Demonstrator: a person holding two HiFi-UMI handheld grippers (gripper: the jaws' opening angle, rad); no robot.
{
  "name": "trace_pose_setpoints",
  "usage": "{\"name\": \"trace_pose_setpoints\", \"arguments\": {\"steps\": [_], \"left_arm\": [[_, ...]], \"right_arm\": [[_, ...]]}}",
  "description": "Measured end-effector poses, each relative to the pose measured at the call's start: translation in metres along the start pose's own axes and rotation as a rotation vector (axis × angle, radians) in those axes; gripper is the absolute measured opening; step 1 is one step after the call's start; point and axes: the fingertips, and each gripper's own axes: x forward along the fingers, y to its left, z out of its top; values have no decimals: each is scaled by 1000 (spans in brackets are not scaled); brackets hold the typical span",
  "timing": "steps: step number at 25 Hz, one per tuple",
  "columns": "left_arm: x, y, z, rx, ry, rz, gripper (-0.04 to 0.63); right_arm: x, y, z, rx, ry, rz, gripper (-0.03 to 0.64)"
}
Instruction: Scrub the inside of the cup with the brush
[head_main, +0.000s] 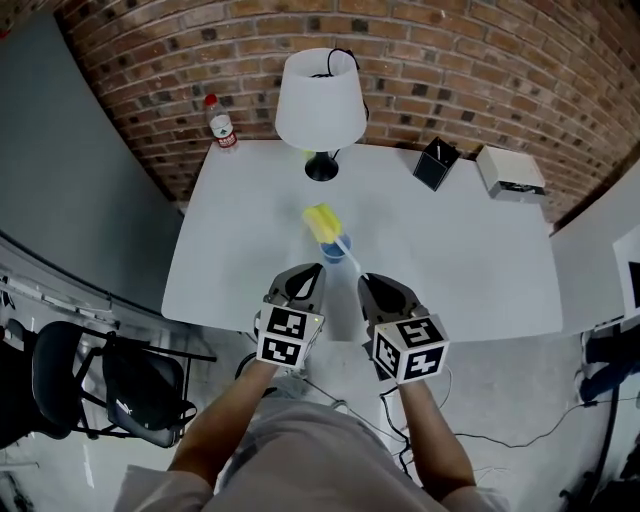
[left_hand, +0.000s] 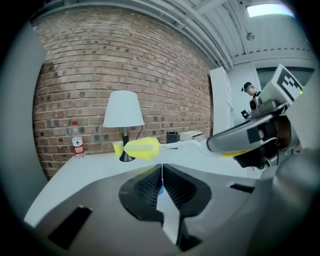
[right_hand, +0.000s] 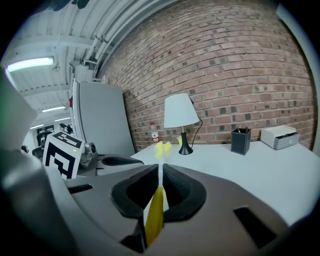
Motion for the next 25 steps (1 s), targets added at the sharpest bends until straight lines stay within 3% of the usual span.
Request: {"name": "trace_pose_setpoints", "arguments": {"steps": [17, 25], "left_arm": [[-36, -17, 11, -101, -35, 29, 6], [-41, -23, 12, -106, -46, 16, 6]], "right_arm": [[-16, 16, 5, -25, -49, 0, 25], [-19, 18, 2, -24, -50, -7, 25]]}}
